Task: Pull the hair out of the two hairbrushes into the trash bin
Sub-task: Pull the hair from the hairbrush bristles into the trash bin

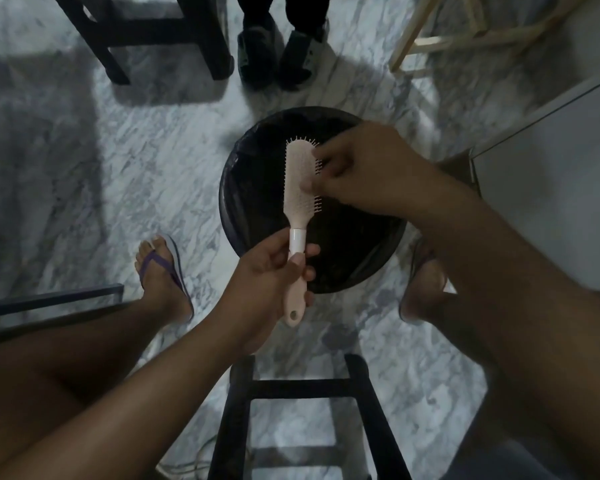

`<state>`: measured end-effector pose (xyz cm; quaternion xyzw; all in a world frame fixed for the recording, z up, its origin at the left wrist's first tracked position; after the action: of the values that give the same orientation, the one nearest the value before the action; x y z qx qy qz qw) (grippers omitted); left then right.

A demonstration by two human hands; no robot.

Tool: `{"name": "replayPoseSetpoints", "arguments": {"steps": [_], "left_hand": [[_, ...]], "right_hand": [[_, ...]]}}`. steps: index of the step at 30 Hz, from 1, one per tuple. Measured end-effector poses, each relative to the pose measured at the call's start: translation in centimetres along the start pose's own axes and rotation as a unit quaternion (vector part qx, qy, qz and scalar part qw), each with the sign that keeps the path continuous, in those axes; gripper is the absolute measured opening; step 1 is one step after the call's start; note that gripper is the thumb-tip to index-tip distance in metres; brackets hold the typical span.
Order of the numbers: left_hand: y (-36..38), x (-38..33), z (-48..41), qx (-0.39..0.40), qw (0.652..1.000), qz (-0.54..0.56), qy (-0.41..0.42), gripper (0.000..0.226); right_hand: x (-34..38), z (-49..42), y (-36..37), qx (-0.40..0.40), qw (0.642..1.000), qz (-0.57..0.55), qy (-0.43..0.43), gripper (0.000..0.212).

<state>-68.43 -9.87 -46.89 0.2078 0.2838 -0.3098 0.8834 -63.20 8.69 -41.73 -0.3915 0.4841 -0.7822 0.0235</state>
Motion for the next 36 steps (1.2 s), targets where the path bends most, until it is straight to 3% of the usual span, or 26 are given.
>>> {"name": "replayPoseSetpoints", "arguments": {"steps": [8, 11, 15, 20, 22, 25, 27, 29, 30, 32, 34, 36], "left_hand": [[-0.1, 0.4, 0.0, -0.002, 1.0, -0.028, 0.011, 0.04], [0.1, 0.5, 0.0, 0.003, 1.0, -0.012, 0.002, 0.038], [0.1, 0.7, -0.2, 0.0, 1.0, 0.006, -0.02, 0.036], [0.0, 0.8, -0.3, 0.004, 1.0, 0.001, -0.014, 0.037], [-0.1, 0.7, -0.3, 0.002, 1.0, -0.003, -0.006, 0.037], [0.0, 0.6, -0.3, 0.003, 1.0, -0.005, 0.003, 0.037], [0.0, 0.5, -0.3, 0.006, 1.0, -0.007, 0.011, 0.038], [0.1, 0.3, -0.3, 0.008, 1.0, -0.009, 0.019, 0.037], [0.1, 0.3, -0.3, 0.009, 1.0, -0.009, 0.02, 0.037], [0.1, 0.3, -0.3, 0.009, 1.0, -0.008, 0.019, 0.037], [0.1, 0.4, -0.3, 0.009, 1.0, -0.006, 0.016, 0.037], [0.1, 0.4, -0.2, 0.013, 1.0, -0.009, 0.015, 0.037]], "right_hand": [[0.2, 0.4, 0.9, -0.047, 0.999, 0.026, 0.009, 0.015], [0.2, 0.3, 0.5, -0.055, 0.998, 0.011, -0.003, 0.014], [1.0, 0.4, -1.7, -0.079, 0.992, -0.102, -0.004, 0.013], [1.2, 0.1, -5.8, -0.172, 0.961, -0.216, 0.023, 0.02], [0.1, -0.1, -6.1, -0.183, 0.96, -0.206, 0.046, 0.028], [-1.8, -0.4, -3.8, -0.144, 0.986, -0.059, 0.059, 0.037], [-3.0, -0.4, -0.9, -0.03, 0.994, 0.08, 0.061, 0.037], [-4.0, 0.4, 2.0, 0.114, 0.971, 0.198, 0.071, 0.03], [-4.2, 0.7, 2.7, 0.146, 0.962, 0.219, 0.07, 0.031], [-4.1, 0.0, 2.7, 0.099, 0.978, 0.179, 0.052, 0.039], [-3.6, -1.1, 1.5, -0.021, 0.998, 0.038, 0.055, 0.053], [-3.1, -1.5, 0.7, -0.063, 0.986, -0.134, 0.08, 0.073]]}}
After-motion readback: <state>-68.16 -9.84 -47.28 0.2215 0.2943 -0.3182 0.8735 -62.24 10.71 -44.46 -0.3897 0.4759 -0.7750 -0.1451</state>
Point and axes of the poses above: each hand's wrist, its own z-axis away from the middle knuckle, its own y-axis out of the palm, x = y × z, the point moved 4 cm from there along -z, towards the middle knuckle, and after that the axes turned 14 degrees about -x, right-handed, at the moved point
